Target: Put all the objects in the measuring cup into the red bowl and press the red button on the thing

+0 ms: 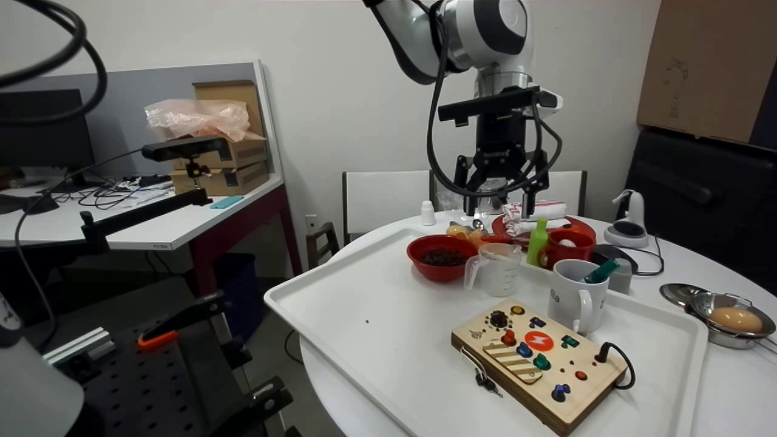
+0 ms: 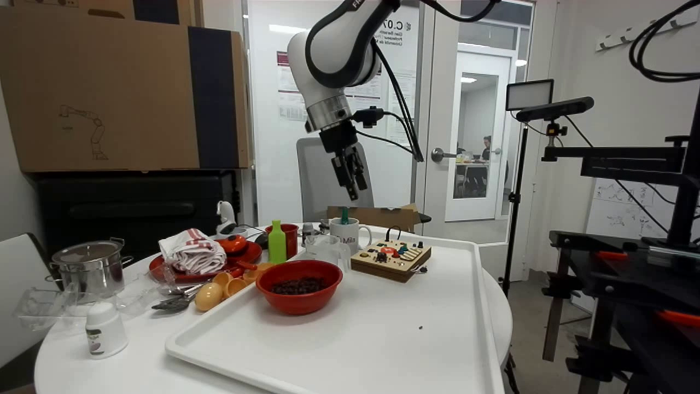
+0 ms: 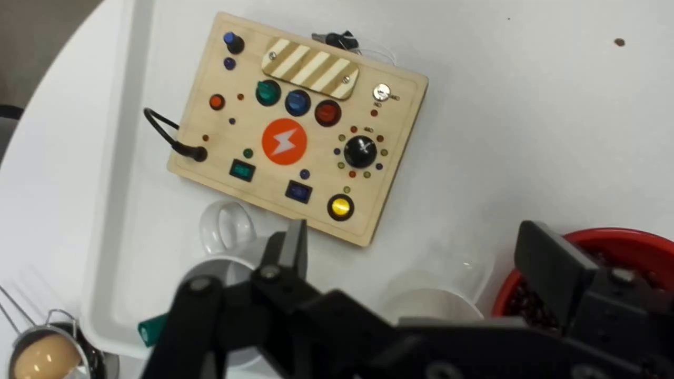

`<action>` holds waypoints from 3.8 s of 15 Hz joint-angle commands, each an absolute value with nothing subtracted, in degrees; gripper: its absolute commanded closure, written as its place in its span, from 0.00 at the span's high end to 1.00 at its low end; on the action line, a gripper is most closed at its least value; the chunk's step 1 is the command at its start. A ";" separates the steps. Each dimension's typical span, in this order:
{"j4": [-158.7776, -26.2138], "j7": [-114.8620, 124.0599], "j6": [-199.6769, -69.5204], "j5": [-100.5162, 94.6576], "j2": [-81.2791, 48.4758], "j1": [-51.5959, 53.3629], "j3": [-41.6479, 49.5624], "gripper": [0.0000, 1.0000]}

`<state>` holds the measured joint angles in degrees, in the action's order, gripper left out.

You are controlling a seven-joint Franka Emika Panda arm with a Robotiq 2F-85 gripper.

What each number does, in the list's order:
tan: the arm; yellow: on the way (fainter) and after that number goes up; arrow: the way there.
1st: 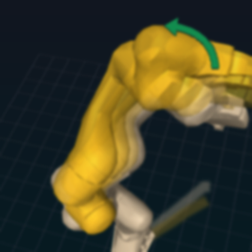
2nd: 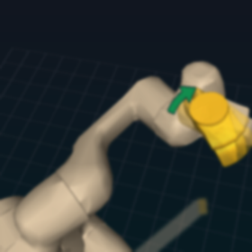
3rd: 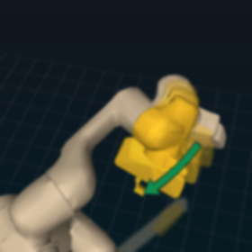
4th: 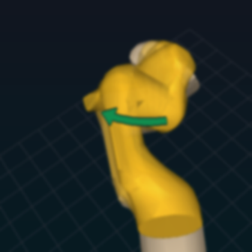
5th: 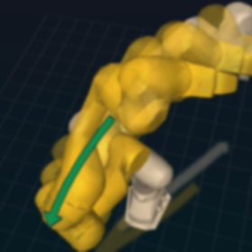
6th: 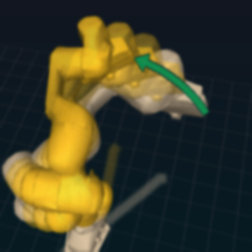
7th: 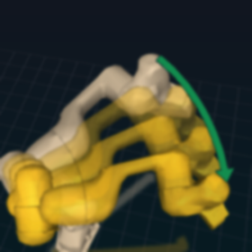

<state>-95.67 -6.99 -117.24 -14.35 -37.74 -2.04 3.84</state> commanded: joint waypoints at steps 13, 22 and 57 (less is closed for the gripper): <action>-102.66 -7.35 -125.26 -7.44 -38.12 -11.29 5.80 1.00; -101.78 0.67 -128.75 0.11 -40.33 -13.29 6.81 1.00; -91.93 16.38 -132.05 3.08 -52.55 -14.22 13.02 0.00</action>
